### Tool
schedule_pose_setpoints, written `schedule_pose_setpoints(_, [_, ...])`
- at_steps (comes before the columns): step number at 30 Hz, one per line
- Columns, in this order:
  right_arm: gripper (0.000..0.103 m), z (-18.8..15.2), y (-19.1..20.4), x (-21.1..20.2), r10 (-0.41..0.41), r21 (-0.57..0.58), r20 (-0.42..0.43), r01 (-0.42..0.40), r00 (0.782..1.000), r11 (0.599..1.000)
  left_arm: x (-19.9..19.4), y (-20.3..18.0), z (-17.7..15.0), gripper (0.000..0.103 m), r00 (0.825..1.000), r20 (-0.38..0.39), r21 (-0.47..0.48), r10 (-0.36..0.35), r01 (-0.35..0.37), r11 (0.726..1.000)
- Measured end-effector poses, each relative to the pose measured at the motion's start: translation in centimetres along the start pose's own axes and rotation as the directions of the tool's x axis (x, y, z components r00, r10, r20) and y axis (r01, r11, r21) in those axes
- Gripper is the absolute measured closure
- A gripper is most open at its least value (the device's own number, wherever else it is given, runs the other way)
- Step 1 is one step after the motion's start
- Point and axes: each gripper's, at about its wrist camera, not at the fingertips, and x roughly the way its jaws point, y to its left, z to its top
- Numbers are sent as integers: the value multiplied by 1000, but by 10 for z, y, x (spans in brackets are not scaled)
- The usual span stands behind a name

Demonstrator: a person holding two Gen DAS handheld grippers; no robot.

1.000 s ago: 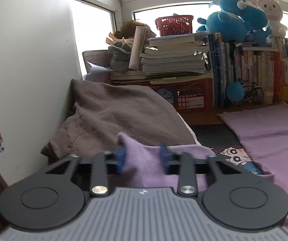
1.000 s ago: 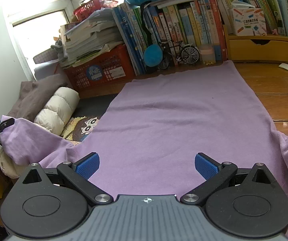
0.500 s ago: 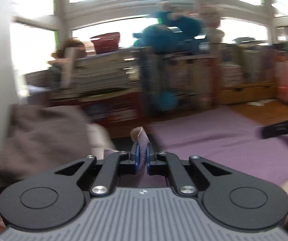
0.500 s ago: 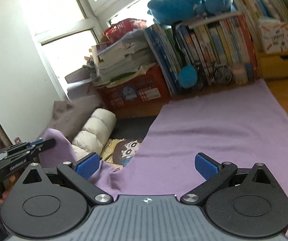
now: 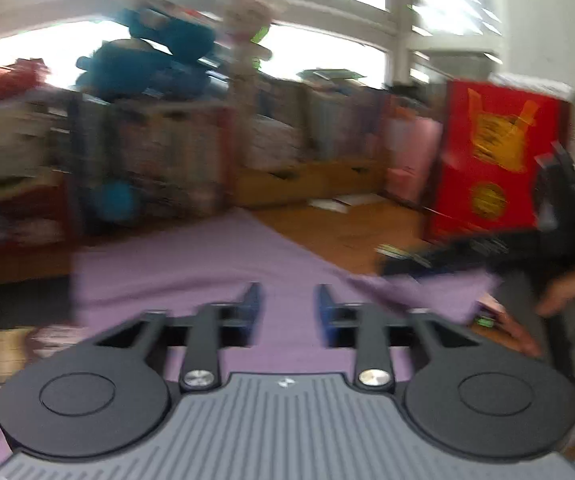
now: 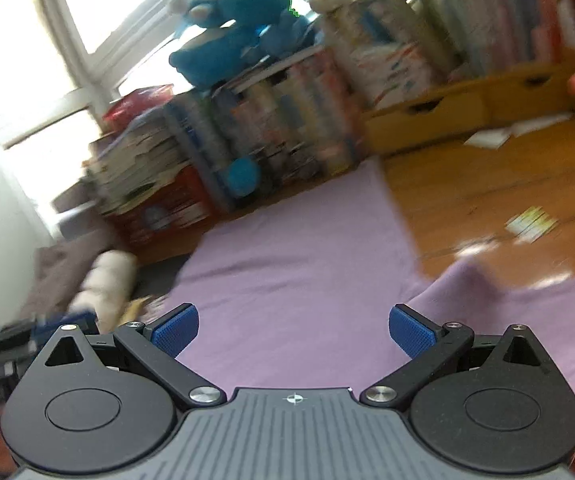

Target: Fold clothes

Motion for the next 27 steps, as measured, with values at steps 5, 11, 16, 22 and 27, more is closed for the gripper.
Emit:
schedule_pose_setpoints(5, [10,-26,48,52,221,-14,-188,-227,957,974,-39,83,-10,24,940,11,-56,340,-339,939])
schedule_pose_setpoints(11, [18,-62,133,88,271,-227,-390,-377,880,898,-50,117,-39,21,911,-36,-77,412,-413,907])
schedule_pose_setpoints(16, [38,-81,173,104,215,-371,-438,-394,873,841,-48,119,-55,18,925,-61,-96,375,-379,920])
schedule_pose_setpoints(22, [93,-89,177,114,204,-320,-482,-389,852,864,-44,99,-60,18,923,-89,-106,374,-382,918])
schedule_pose_setpoints(27, [96,-54,161,97,278,-213,-411,-388,868,897,-49,101,-56,17,922,-85,-116,379,-387,915])
